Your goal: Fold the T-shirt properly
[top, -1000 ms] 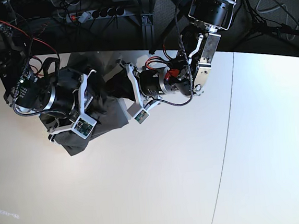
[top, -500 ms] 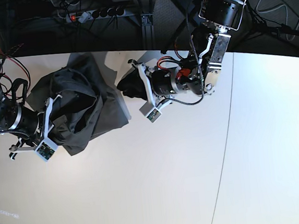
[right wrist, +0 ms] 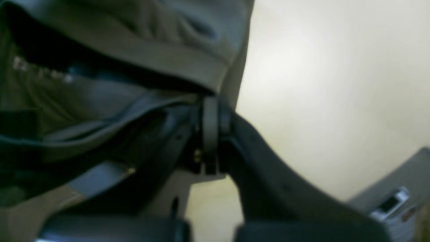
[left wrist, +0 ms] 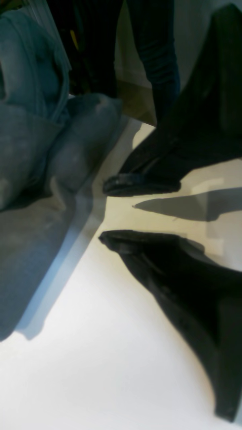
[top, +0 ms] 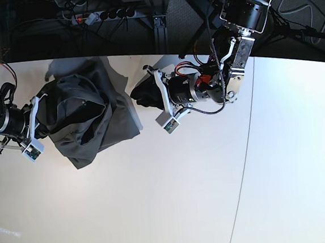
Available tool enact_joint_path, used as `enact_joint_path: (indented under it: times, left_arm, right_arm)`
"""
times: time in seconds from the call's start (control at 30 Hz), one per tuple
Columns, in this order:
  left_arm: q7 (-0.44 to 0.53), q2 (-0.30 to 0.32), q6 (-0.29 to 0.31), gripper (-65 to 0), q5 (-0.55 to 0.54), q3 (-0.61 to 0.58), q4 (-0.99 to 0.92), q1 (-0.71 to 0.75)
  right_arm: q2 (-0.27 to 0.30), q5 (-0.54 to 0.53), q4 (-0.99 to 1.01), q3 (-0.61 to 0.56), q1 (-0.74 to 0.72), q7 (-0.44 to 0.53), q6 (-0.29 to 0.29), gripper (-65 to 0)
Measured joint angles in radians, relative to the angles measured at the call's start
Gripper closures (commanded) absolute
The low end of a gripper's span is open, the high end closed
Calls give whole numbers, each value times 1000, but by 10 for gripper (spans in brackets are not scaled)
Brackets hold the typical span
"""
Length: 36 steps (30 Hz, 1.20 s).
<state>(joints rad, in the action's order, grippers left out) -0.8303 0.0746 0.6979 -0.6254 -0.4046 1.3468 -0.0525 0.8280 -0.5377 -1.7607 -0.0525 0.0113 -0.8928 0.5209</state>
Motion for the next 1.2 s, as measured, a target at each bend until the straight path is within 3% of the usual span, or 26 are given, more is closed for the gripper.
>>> enact_joint_path:
  times: [0.2,0.47,0.77,0.93,1.2]
  left_arm:
    - [0,0,0,-215,0,0,0,0]
    - [0,0,0,-215,0,0,0,0]
    - [0,0,0,-215,0,0,0,0]
    - [0,0,0,-215,0,0,0,0]
    - [0,0,0,-215,0,0,0,0]
  right_arm:
    - [-10,-27,41,-34,0,33,0,0]
    - [-151,55,48,-89,-50,72,0,0]
    - [-227,60,48,-190,-179,77,0,0]
    - [-298,61,84,-256,-226,77,0,0]
    - [-401,50,118,-262,-250,93,0,0]
